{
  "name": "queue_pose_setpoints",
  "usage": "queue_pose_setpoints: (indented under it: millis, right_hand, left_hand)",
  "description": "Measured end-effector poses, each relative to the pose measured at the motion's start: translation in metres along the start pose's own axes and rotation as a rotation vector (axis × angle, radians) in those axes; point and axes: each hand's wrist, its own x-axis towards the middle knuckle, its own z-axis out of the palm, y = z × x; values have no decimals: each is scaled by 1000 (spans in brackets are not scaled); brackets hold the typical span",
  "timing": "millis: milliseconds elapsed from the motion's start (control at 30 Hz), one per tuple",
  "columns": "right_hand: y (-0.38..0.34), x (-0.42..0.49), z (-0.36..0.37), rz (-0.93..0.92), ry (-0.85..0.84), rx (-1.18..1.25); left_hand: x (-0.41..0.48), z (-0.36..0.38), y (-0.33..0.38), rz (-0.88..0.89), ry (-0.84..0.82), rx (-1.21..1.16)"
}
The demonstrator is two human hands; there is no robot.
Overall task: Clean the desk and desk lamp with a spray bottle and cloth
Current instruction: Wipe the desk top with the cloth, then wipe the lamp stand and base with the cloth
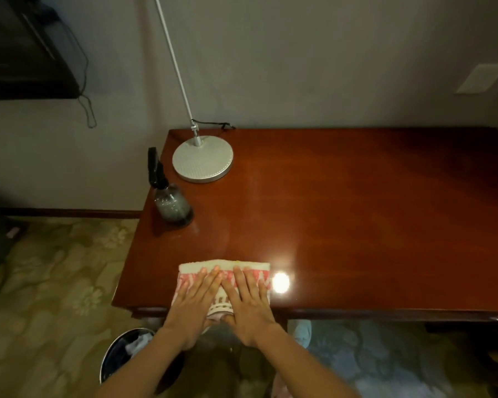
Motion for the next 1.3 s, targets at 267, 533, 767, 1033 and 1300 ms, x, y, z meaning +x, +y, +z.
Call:
queue_pose_setpoints:
  millis: [267, 533, 767, 1033, 1300]
  right_hand:
    - [-63, 48, -7, -128, -173, -21]
    - [-64, 60, -23, -178, -252, -23]
    - [-69, 87, -92, -71, -41, 85]
    - [-78, 155, -179, -103, 119, 119]
    - [-78, 190, -203, -179, 98, 274]
  left_hand:
    - [-38, 9, -76, -191, -18, -1]
    - [-31, -25, -88, -213, -356, -244]
    - [6, -117, -92, -507, 123, -745]
    - [72, -190, -113, -793, 496, -741]
    - [106, -209, -109, -902, 509, -618]
